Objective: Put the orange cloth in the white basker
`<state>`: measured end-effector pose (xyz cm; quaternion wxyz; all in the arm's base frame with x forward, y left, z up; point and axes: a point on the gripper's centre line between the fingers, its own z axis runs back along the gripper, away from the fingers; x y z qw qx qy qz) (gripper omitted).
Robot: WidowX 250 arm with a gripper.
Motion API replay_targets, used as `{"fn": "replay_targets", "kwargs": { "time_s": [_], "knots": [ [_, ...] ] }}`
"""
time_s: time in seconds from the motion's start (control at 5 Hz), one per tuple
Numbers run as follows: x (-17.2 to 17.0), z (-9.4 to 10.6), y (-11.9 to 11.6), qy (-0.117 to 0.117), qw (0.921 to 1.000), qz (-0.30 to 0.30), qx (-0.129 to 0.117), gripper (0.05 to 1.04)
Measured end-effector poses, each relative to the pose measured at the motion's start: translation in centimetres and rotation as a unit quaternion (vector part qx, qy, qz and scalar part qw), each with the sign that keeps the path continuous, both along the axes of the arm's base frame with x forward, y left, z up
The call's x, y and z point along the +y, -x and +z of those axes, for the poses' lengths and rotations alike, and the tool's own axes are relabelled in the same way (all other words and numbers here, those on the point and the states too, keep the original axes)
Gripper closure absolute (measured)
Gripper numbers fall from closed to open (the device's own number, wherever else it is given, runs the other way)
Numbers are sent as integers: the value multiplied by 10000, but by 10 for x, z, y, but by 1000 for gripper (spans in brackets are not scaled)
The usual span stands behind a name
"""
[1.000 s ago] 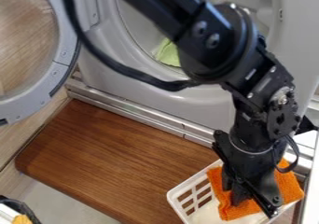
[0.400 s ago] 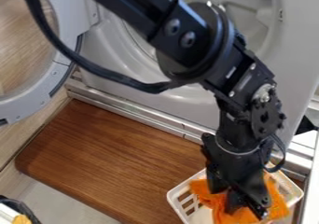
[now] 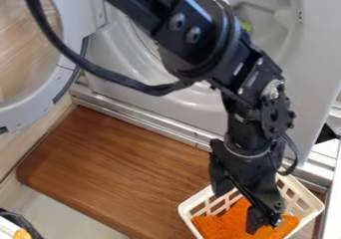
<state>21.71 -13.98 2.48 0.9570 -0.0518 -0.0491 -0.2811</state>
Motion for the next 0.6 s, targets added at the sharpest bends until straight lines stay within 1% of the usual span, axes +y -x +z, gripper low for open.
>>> {"fn": "replay_targets", "kwargs": {
  "time_s": [0.2, 0.4, 0.6],
  "knots": [
    [10, 15, 0, -2, 9982, 582, -130, 83],
    [42, 21, 2, -34, 9878, 1543, -209, 83],
    [64, 18, -2, -28, 9800, 1986, -141, 83]
  ]
}}
